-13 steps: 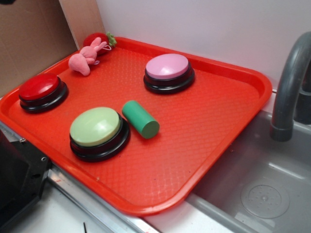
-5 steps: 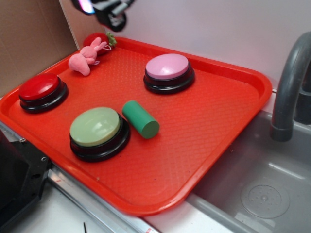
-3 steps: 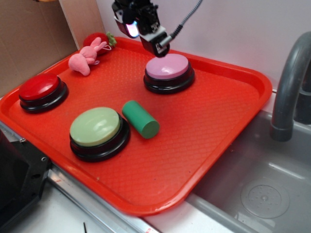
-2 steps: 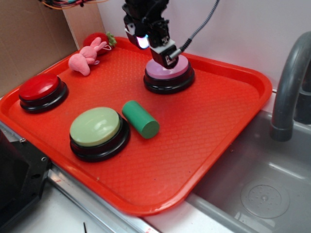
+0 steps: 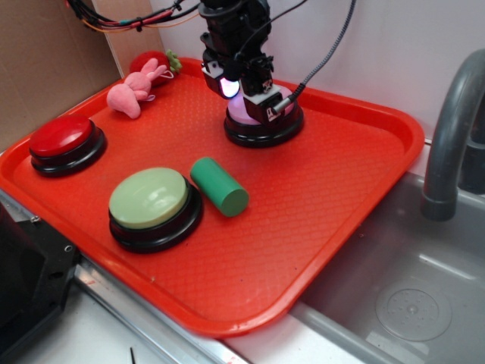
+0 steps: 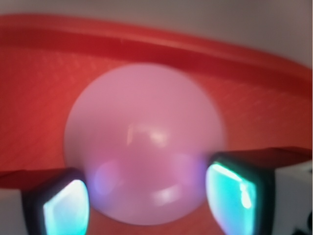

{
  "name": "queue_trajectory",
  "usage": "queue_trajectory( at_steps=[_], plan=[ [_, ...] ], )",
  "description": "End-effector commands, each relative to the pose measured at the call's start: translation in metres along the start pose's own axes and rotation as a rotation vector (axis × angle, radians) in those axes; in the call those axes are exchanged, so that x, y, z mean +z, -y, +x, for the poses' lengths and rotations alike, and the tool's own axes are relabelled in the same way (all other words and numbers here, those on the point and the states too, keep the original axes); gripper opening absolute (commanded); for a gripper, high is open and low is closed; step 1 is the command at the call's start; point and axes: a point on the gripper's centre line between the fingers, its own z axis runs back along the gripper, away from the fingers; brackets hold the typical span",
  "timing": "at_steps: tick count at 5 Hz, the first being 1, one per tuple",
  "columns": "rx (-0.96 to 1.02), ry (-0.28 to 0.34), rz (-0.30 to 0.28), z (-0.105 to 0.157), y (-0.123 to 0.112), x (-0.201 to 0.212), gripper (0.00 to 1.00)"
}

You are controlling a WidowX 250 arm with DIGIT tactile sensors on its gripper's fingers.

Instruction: Push the pink button.

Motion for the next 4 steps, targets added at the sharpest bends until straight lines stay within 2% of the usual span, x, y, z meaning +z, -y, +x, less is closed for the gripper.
queue_trajectory(
  at_steps=[1, 2, 3, 4],
  plan=[
    [0.024, 0.046, 0.020, 0.009, -0.006, 0.010, 1.00],
    [0.018, -0.005, 0.015, 0.010, -0.007, 0.025, 1.00],
    [0.018, -0.005, 0.002, 0.011, -0.005, 0.044, 1.00],
    [0.017, -0.038, 0.019, 0.011, -0.005, 0.059, 1.00]
  ],
)
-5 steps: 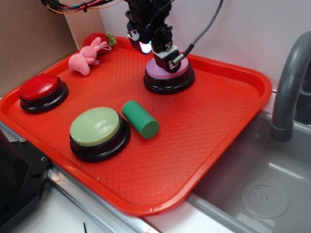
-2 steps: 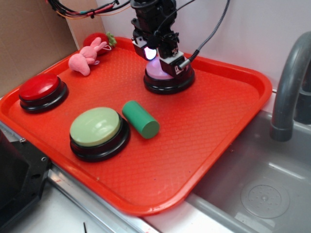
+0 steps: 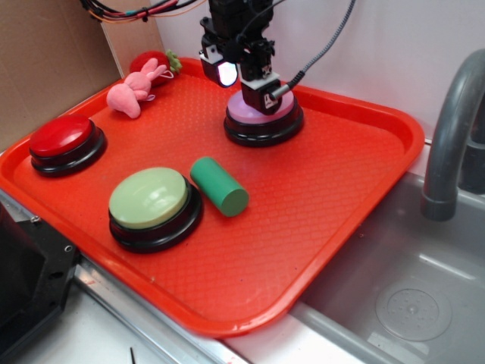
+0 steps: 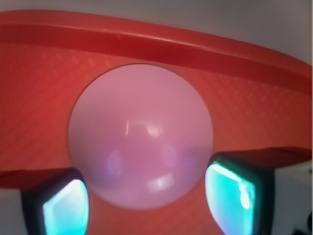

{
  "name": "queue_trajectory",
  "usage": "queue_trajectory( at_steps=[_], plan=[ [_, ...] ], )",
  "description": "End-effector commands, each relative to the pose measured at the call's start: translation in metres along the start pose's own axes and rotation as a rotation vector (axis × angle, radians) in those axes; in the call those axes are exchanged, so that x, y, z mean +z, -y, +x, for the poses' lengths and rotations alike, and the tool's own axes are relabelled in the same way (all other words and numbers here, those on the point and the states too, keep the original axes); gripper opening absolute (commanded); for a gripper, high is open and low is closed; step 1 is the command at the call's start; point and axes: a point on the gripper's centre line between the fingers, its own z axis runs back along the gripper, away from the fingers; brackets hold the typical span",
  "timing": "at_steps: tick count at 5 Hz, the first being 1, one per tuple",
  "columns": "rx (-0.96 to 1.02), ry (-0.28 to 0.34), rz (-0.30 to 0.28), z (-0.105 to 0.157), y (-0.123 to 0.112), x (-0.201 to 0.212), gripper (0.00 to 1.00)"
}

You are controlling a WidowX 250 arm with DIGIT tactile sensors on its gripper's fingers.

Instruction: Push the pink button.

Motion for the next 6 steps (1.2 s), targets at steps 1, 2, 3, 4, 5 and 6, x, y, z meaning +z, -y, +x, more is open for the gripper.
queue_trajectory(
  at_steps=[1, 2, 3, 4, 5, 6],
  plan=[
    [0.031, 0.040, 0.019, 0.010, -0.005, 0.049, 1.00],
    [0.046, 0.024, 0.051, 0.008, -0.005, 0.056, 1.00],
    [0.056, 0.021, 0.079, 0.006, -0.004, 0.066, 1.00],
    [0.065, 0.029, 0.090, 0.003, -0.003, 0.073, 1.00],
    [0.072, 0.016, 0.112, 0.002, 0.000, 0.077, 1.00],
    [0.079, 0.003, 0.121, 0.000, 0.005, 0.082, 1.00]
  ],
)
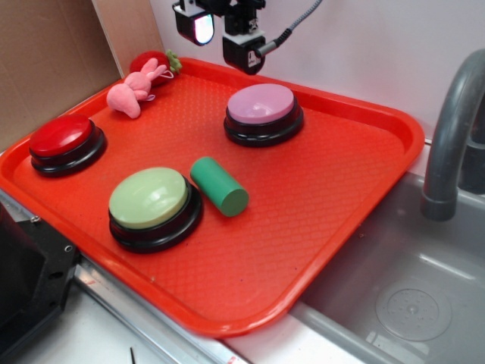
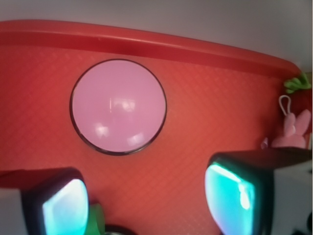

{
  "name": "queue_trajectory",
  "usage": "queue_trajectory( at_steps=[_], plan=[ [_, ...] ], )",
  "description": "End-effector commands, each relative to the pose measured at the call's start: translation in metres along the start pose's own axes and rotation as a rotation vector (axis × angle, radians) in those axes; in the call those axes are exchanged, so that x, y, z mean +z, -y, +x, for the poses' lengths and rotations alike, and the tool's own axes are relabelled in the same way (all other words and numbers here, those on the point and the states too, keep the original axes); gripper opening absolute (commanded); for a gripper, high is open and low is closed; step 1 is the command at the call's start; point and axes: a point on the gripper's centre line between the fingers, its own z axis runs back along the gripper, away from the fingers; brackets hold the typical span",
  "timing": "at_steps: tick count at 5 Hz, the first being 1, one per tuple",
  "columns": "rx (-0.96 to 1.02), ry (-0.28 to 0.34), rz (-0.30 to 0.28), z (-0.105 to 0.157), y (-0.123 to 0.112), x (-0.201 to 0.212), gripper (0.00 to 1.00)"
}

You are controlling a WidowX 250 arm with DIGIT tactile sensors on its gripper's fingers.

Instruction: Push the pink button.

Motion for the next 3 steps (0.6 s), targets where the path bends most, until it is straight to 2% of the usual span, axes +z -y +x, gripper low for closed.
queue_trajectory(
  at_steps=[1, 3],
  plan=[
    [0.009, 0.126, -0.002, -0.001, 0.009, 0.047, 1.00],
    [0.018, 0.175, -0.019, -0.010, 0.014, 0.058, 1.00]
  ],
)
